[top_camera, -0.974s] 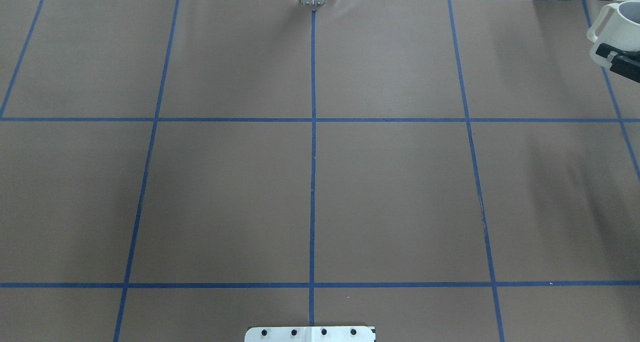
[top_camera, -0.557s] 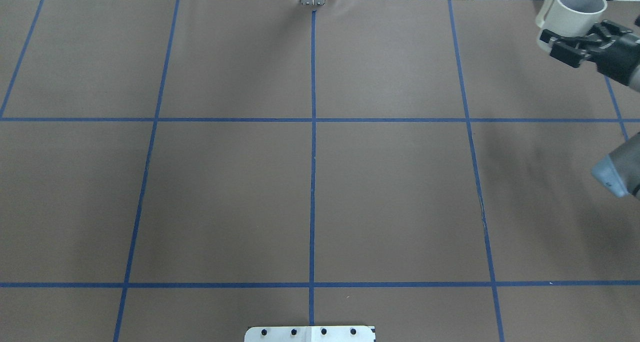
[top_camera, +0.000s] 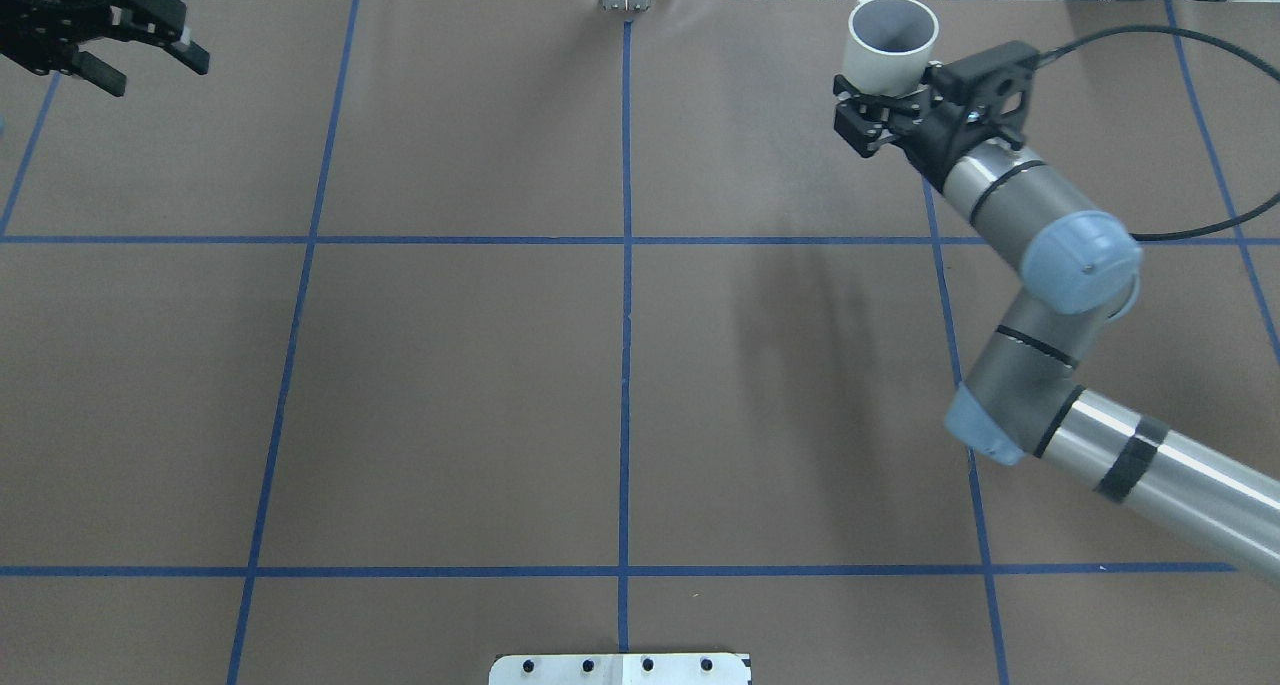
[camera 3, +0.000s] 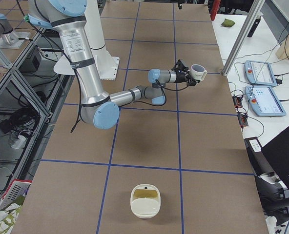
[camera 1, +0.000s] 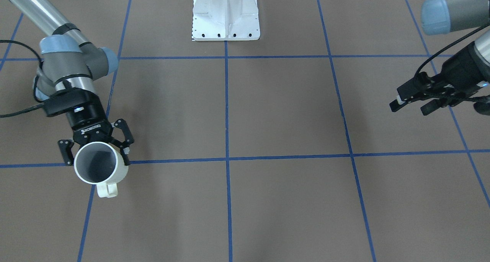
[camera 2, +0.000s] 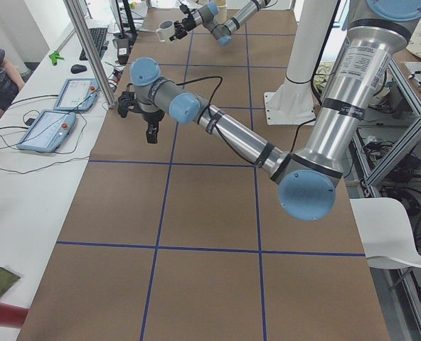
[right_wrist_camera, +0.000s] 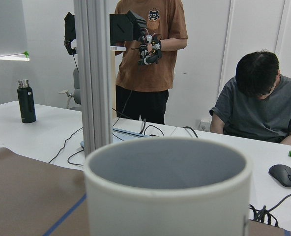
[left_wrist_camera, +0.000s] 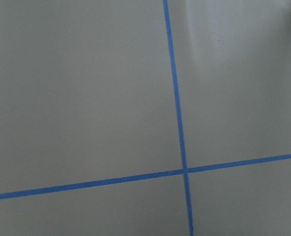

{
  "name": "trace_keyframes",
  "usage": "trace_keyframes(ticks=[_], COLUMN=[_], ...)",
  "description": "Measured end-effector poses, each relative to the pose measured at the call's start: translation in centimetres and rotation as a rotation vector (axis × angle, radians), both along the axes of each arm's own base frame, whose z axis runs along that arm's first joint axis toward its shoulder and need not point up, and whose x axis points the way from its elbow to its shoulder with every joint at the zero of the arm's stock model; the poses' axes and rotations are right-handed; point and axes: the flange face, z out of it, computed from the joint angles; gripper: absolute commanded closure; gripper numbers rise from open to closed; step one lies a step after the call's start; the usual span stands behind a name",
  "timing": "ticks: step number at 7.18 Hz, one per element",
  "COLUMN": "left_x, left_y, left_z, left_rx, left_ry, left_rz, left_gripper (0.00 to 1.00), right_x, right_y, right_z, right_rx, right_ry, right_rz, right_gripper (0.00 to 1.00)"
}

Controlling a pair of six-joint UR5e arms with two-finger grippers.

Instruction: Left arm hands cup to right arm to dump lemon

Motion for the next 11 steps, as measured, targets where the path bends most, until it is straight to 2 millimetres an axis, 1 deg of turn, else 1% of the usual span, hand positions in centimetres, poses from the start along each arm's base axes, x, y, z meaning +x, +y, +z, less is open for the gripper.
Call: trace_keyframes(ticks=[1,2,3,4,5,6,7,8,9,11], left_x=[2.1,4.2,6.2,8.2,10.4,12.1,13.7,15.1,16.4,17.9], left_y=[0.1,0.1,-0.1,-0.4,-1.1,-2.1,-3.3,-3.9,-4.2,-3.8], left_z=[-2.4,-4.6,-6.6,-8.5,-9.9,-10.6,-10.7,-11.1,-12.2,-14.4], left_rx=[-0.031,-0.053,-0.071,-0.084,-0.086,-0.08,-0.075,-0.075,-0.081,-0.095], left_ry=[0.015,0.024,0.032,0.035,0.037,0.045,0.062,0.084,0.103,0.132], left_rz=[-0.014,-0.024,-0.029,-0.031,-0.03,-0.027,-0.027,-0.03,-0.033,-0.034], left_gripper=[0.0,0.0,0.0,0.0,0.0,0.0,0.0,0.0,0.0,0.0], right_x=[-3.7,-6.2,-7.9,-9.2,-10.2,-11.0,-11.9,-12.6,-13.2,-14.4], right_y=[0.4,0.5,0.7,0.9,0.8,0.8,1.2,1.7,2.1,3.4], right_z=[-4.0,-7.4,-9.6,-11.3,-13.4,-15.3,-16.7,-17.5,-18.0,-18.5], right_rx=[-0.021,-0.02,-0.01,-0.003,-0.002,-0.005,-0.004,0.001,0.009,0.021], right_ry=[0.086,0.193,0.263,0.314,0.351,0.374,0.385,0.399,0.422,0.442], right_rz=[0.048,0.073,0.073,0.063,0.055,0.045,0.034,0.023,0.013,0.016], right_gripper=[1.0,1.0,1.0,1.0,1.0,1.0,1.0,0.99,0.98,1.0])
